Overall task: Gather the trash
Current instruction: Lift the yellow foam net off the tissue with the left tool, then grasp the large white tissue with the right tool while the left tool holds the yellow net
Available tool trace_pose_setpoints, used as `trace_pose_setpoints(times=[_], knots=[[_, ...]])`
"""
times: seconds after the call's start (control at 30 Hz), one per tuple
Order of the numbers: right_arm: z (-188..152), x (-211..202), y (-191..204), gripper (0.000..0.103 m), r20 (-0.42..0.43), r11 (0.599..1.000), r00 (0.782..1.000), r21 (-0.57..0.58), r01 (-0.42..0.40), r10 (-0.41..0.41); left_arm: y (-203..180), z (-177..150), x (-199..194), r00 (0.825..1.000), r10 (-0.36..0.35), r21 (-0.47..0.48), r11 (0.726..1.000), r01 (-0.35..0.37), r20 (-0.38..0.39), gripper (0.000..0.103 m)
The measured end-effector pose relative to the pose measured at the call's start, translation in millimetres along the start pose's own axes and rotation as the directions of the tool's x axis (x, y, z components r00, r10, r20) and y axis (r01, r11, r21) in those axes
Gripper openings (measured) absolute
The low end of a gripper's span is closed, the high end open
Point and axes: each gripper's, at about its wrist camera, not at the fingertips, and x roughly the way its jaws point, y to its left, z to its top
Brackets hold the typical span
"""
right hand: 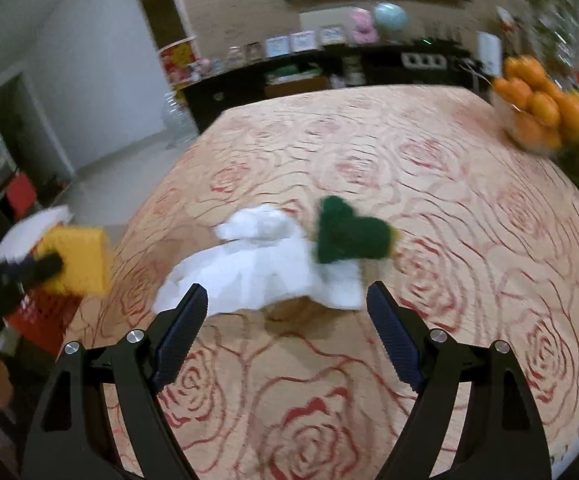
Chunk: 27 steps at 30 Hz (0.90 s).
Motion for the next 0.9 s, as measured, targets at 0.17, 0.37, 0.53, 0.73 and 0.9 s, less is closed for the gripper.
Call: trace_pose_setpoints(times=[0.17,0.37,0.53,0.73,0.9], knots=[[2.7,17.2,29.3,0.079,-0.007,0.994,0.999,-0.107,-0.038,0.038,27.0,-0.4,-6.7,1.0,0.021,-0.089,0.996,-0.019,0.014,0.013],[0.0,52.3,44.2,0.079,-0.083,0.987,0.996,-0.163,-0.005,-0.009,41.1,-2.7,-14.7,0.999,0.034,-0.126,0.992,-0.031,0.025,0.013],[-1.2,68.4,46.0,0.065,-0.103,0.982,0.993,-0.186,0.041,-0.061,48.8,-6.1,-17.7,0.999,0.039,-0.145,0.989,-0.035,0.029,0.013],[-5.3,64.3,53.8,0.026,-0.111,0.972,0.993,-0.235,0.002,-0.029,50.9,-6.7,-18.1,0.998,0.052,-0.148,0.988,-0.047,0.03,0.013],[-9.2,37.8,57.1,0.016,-0.101,0.97,0.987,-0.199,-0.139,0.121,52.2,-7.8,-18.4,0.998,0.058,-0.16,0.986,-0.053,0.028,0.013]])
